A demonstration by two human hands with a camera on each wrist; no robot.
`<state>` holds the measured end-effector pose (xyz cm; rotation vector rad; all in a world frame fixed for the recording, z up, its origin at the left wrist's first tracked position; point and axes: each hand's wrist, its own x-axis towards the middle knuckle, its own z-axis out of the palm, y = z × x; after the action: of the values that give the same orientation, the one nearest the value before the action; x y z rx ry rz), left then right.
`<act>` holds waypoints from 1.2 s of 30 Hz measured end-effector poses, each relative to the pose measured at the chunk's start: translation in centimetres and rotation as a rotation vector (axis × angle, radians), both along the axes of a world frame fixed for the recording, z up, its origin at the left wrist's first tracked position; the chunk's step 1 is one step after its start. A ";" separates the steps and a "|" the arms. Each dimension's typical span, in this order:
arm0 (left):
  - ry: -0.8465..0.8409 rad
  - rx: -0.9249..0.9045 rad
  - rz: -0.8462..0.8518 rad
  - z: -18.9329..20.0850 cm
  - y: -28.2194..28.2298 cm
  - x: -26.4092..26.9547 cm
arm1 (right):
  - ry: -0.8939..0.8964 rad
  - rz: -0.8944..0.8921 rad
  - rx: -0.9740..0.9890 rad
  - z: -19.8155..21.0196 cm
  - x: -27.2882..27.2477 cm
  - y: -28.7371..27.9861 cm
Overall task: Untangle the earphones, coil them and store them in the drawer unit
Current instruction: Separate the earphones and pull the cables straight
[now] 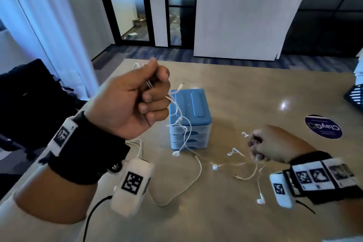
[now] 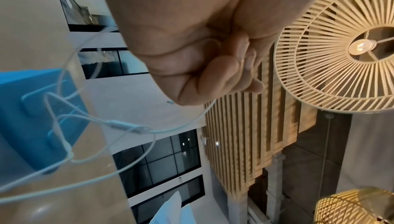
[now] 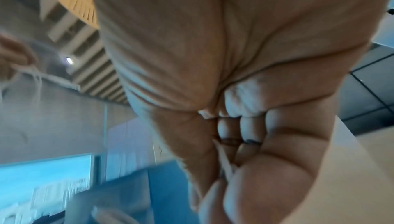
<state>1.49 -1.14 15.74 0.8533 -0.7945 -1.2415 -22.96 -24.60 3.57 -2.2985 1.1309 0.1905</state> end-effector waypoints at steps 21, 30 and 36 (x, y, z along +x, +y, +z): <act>-0.470 0.272 -0.245 -1.8 -1.3 -1.8 | -0.626 0.308 0.360 2.6 6.5 7.2; -0.447 0.345 0.018 -3.8 -0.4 -0.7 | -0.889 0.204 0.679 4.2 5.0 7.8; -0.399 0.305 -0.064 -4.6 -0.4 -1.9 | -0.819 0.095 0.653 2.6 7.7 9.4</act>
<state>-0.39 -1.57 11.18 1.3611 -0.9668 -1.2862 -15.24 -15.20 6.14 -1.5781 0.4362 -0.2913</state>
